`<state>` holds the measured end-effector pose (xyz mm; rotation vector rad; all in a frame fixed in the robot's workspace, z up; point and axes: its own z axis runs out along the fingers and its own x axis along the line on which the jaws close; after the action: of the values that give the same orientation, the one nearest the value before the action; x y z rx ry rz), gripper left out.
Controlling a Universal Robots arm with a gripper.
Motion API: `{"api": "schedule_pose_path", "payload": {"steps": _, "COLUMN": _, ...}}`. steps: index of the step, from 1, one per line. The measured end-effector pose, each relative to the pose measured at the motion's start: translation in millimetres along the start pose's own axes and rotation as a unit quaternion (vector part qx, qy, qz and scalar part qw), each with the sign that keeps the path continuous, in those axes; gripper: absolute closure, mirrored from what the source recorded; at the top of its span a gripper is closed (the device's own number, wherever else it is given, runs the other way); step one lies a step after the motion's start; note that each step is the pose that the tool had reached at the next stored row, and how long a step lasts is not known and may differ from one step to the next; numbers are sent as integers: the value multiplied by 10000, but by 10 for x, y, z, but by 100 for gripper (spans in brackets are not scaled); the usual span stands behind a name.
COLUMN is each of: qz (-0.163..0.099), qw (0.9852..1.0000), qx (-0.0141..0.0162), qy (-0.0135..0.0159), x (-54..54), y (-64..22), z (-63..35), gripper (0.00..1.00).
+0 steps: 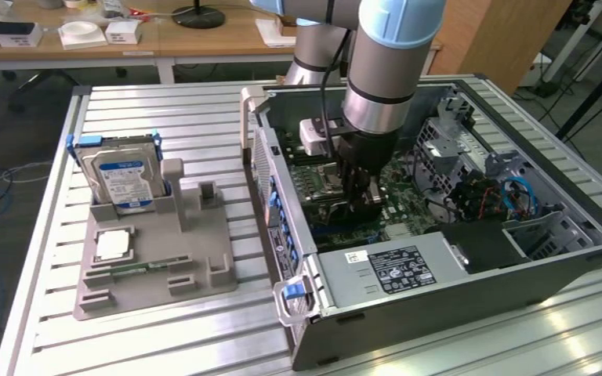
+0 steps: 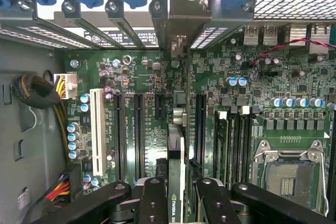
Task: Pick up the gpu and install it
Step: 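Insert the gpu into the slot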
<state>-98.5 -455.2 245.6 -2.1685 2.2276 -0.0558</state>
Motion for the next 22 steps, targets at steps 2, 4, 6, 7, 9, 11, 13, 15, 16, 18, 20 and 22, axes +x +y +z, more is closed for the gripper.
{"api": "schedule_pose_path", "payload": {"steps": 2, "qz": 0, "qw": 10000, "qx": 0, "qy": -1, "x": 0, "y": 0, "z": 2, "gripper": 74}}
{"api": "schedule_pose_path", "payload": {"steps": 4, "qz": 0, "qw": 10000, "qx": 1, "qy": -2, "x": 0, "y": 0, "z": 4, "gripper": 74}}
{"api": "schedule_pose_path", "payload": {"steps": 6, "qz": 0, "qw": 10000, "qx": 1, "qy": -1, "x": 0, "y": 1, "z": 9, "gripper": 74}}
{"api": "schedule_pose_path", "payload": {"steps": 7, "qz": 1, "qw": 10000, "qx": 2, "qy": 0, "x": 0, "y": 1, "z": 10, "gripper": 74}}
{"api": "schedule_pose_path", "payload": {"steps": 9, "qz": 0, "qw": 10000, "qx": 5, "qy": -2, "x": 0, "y": 2, "z": 15, "gripper": 74}}
{"api": "schedule_pose_path", "payload": {"steps": 11, "qz": 2, "qw": 10000, "qx": 12, "qy": -6, "x": -1, "y": 8, "z": 22, "gripper": 74}}
{"api": "schedule_pose_path", "payload": {"steps": 13, "qz": 0, "qw": 10000, "qx": 17, "qy": -4, "x": -1, "y": 12, "z": 24, "gripper": 74}}
{"api": "schedule_pose_path", "payload": {"steps": 15, "qz": -1, "qw": 10000, "qx": 17, "qy": -3, "x": 0, "y": 12, "z": 23, "gripper": 74}}
{"api": "schedule_pose_path", "payload": {"steps": 16, "qz": 0, "qw": 10000, "qx": 17, "qy": -3, "x": 0, "y": 12, "z": 23, "gripper": 74}}
{"api": "schedule_pose_path", "payload": {"steps": 18, "qz": 0, "qw": 10000, "qx": 17, "qy": -3, "x": 0, "y": 13, "z": 23, "gripper": 74}}
{"api": "schedule_pose_path", "payload": {"steps": 20, "qz": 1, "qw": 10000, "qx": 16, "qy": -3, "x": 0, "y": 14, "z": 24, "gripper": 74}}
{"api": "schedule_pose_path", "payload": {"steps": 22, "qz": 2, "qw": 10000, "qx": 17, "qy": -4, "x": 0, "y": 14, "z": 23, "gripper": 67}}
